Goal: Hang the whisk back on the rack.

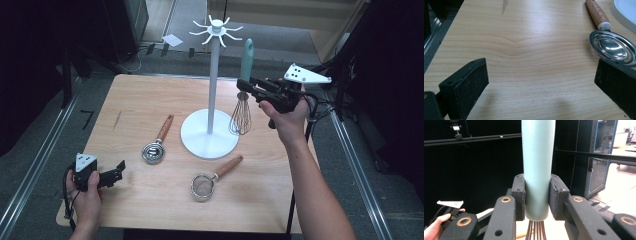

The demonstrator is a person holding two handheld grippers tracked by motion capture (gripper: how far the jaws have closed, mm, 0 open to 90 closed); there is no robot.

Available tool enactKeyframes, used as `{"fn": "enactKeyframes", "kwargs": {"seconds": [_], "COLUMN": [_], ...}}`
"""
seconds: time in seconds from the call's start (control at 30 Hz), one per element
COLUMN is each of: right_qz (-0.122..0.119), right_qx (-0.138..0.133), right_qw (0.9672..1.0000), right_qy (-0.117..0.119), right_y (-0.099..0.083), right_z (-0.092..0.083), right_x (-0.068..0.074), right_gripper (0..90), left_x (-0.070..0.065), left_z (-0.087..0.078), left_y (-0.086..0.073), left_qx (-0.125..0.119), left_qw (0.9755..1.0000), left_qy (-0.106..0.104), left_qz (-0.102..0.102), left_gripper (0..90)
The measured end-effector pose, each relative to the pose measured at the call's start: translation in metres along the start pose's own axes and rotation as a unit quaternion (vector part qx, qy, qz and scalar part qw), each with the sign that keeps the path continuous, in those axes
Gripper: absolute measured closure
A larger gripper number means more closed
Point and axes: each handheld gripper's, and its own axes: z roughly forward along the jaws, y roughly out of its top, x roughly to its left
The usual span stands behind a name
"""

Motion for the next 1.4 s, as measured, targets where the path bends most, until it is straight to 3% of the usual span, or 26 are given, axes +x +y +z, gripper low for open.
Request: {"fn": "enactKeyframes", "kwargs": {"seconds": [1.4], "right_qz": [0.018], "right_qx": [0.021], "right_qw": [0.9989], "right_qy": [0.039], "right_y": [0.016], "right_z": [0.012], "right_x": [-0.002], "right_gripper": [71.4], "left_x": [0.000], "left_z": [0.000], "left_y": [0.000], "left_qx": [0.000], "left_qw": [1.0000], "left_qy": [-0.001], "left_qz": [0.001], "left_gripper": [0.0]}}
